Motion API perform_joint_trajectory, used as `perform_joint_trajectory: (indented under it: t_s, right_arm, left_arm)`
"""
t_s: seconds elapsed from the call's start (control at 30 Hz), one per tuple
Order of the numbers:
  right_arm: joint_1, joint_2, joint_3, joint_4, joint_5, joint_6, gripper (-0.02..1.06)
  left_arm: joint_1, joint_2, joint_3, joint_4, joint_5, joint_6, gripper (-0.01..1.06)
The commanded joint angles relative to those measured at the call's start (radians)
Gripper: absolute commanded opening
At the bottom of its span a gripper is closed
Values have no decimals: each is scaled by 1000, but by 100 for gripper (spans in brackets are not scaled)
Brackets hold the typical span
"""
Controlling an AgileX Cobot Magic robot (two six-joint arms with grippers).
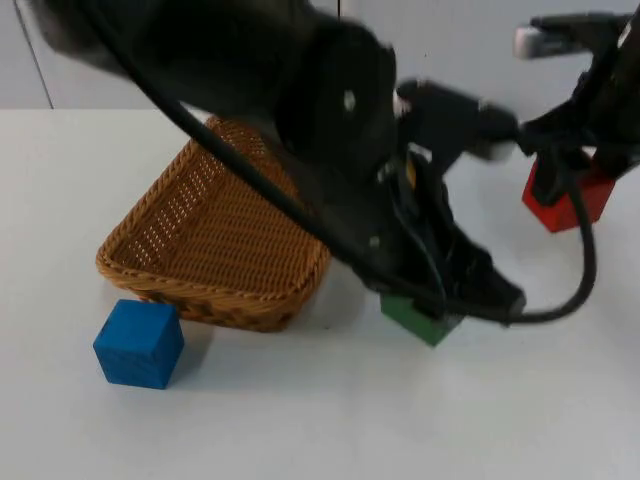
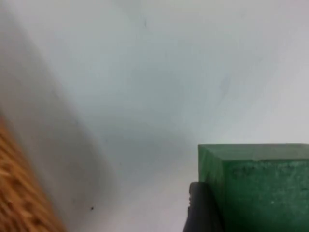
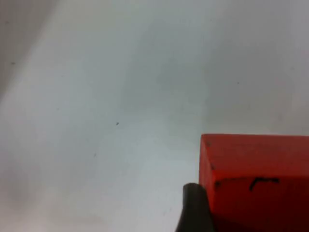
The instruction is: Pick up one cube with each hand and place exactly two cubes into the same basket, leaving the remaining cube outside.
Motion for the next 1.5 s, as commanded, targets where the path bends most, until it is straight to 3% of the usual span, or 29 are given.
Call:
perform_joint_trajectory:
  t_s: [0.0, 0.37, 1.17, 1.47]
  right_arm:
    - [7, -74, -7, -4, 46, -5, 0]
    - [7, -211, -7, -4, 64, -5, 0]
    - [7, -210, -7, 29, 64, -5, 0]
    - [7, -210, -7, 64, 7, -5, 0]
  left_arm:
    - [-5, -87, -5, 8, 49, -5, 0]
    - [-5, -195, -3, 8, 139, -5, 0]
    - [-5, -205, -3, 11, 146, -8, 0]
    - [7, -205, -3, 114, 161, -8, 0]
